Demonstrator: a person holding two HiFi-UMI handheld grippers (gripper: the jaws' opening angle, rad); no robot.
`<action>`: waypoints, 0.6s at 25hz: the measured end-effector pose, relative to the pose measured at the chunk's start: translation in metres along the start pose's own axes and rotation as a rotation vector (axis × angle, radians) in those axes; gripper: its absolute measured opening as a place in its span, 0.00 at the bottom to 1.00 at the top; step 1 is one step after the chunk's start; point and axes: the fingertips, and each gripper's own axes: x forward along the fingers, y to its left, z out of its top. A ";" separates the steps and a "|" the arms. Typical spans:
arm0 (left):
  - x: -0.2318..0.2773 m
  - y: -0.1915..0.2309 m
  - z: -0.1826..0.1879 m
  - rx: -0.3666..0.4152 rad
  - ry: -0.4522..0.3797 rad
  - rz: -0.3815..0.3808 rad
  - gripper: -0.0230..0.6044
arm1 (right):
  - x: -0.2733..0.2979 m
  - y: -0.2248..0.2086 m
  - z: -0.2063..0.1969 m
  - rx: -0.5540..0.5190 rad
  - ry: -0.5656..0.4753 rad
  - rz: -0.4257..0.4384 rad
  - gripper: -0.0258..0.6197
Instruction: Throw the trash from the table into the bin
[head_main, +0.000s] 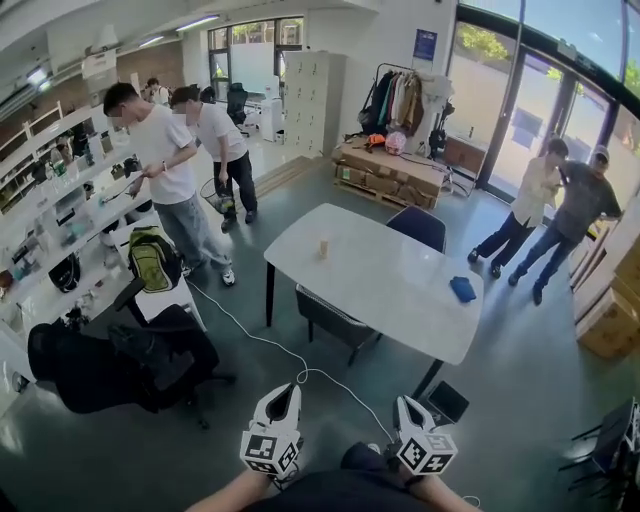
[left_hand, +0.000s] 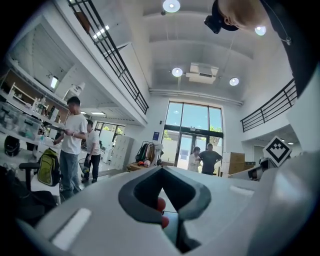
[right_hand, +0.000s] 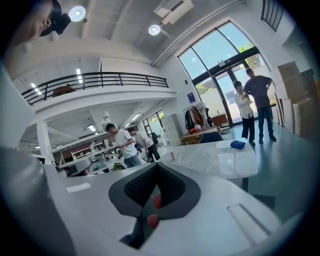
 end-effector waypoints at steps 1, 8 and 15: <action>0.005 0.005 0.002 0.005 -0.008 0.004 0.04 | 0.009 -0.001 0.003 -0.007 0.001 0.003 0.08; 0.061 0.062 0.008 0.031 -0.030 0.052 0.04 | 0.101 -0.002 0.037 -0.041 -0.026 0.069 0.08; 0.170 0.143 0.020 0.044 -0.005 0.154 0.04 | 0.269 -0.020 0.091 -0.048 0.001 0.147 0.08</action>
